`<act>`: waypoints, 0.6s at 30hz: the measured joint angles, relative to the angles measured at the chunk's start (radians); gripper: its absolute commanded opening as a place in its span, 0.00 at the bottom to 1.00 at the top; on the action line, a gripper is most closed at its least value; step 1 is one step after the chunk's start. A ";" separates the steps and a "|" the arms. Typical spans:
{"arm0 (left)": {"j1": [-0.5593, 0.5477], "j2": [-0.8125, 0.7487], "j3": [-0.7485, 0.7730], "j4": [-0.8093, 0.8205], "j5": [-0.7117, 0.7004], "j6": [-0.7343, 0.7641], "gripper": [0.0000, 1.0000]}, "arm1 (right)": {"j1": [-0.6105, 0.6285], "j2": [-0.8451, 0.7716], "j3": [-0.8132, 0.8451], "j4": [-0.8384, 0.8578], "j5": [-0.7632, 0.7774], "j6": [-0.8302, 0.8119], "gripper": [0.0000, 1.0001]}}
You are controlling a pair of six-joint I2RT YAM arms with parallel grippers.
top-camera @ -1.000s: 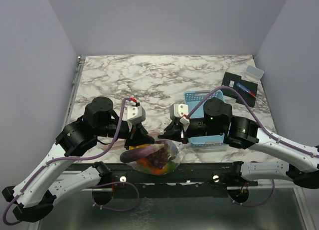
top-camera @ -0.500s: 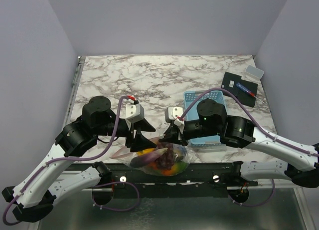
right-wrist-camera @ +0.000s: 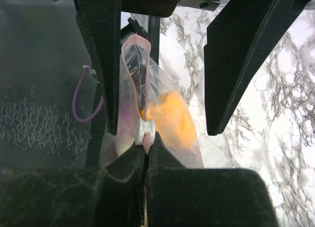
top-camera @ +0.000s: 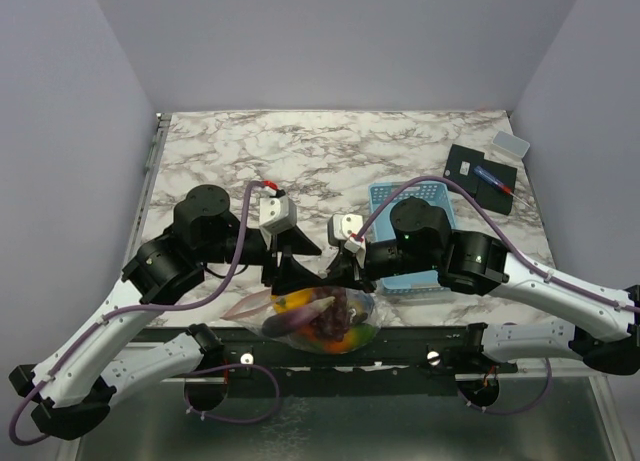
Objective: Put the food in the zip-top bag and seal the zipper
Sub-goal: Zip the zipper food storage bag.
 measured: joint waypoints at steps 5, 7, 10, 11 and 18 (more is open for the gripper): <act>0.000 0.006 0.000 0.009 0.000 -0.012 0.57 | 0.000 0.000 0.000 -0.001 0.001 0.000 0.01; 0.000 0.006 0.000 0.013 0.000 -0.016 0.54 | 0.000 0.000 0.000 -0.001 0.002 0.000 0.01; 0.000 0.006 0.000 0.016 0.002 -0.018 0.50 | 0.000 0.000 0.000 -0.001 0.010 0.000 0.01; 0.000 0.006 0.000 0.018 0.004 -0.020 0.49 | 0.000 0.000 0.000 -0.001 0.013 0.000 0.00; 0.000 0.006 -0.001 0.031 0.026 -0.023 0.47 | 0.000 0.000 0.000 0.000 0.024 0.000 0.01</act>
